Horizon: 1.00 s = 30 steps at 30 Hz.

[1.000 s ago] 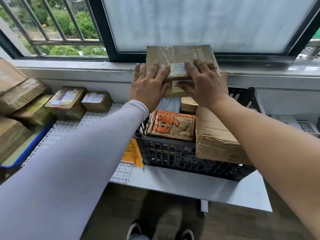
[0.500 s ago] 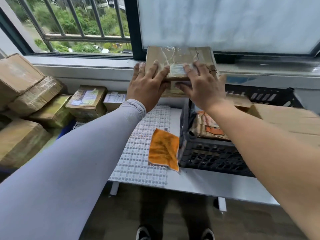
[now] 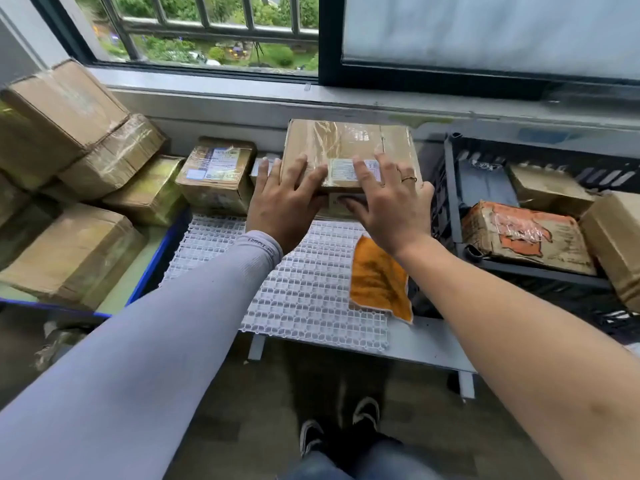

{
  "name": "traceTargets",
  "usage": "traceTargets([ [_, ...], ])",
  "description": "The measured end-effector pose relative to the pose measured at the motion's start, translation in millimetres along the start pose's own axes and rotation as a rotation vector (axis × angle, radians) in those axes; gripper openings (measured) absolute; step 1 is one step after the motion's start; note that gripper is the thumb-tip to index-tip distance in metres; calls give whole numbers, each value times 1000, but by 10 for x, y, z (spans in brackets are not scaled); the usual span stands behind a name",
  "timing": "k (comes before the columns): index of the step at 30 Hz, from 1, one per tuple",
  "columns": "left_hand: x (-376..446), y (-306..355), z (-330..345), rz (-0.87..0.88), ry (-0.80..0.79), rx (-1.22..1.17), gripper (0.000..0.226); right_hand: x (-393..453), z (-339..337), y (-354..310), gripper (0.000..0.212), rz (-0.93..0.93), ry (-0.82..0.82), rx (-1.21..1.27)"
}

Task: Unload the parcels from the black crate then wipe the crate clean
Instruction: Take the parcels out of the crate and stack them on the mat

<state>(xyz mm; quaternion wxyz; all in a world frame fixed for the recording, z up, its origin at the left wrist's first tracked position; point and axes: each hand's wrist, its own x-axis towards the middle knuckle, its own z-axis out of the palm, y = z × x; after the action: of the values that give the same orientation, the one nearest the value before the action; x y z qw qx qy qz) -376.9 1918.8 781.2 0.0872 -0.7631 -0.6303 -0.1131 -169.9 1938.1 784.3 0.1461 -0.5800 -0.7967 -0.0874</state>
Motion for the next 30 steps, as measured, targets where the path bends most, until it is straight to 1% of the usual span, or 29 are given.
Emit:
traceTargets([
  [9,-479,-263,464,-82,-134,-43,59,-234,603,-345,70,-37,-119,43],
  [20,-826,-563,1004,-116,-282,-51,57,-423,1238,-666,68,-27,-268,114],
  [25,-953,-862,1244,-105,-325,-127,56,-434,1484,-940,67,4,-321,107],
  [30,-1144,-1310,1528,-70,-321,-199,51,-501,1724,-1398,63,72,-421,97],
])
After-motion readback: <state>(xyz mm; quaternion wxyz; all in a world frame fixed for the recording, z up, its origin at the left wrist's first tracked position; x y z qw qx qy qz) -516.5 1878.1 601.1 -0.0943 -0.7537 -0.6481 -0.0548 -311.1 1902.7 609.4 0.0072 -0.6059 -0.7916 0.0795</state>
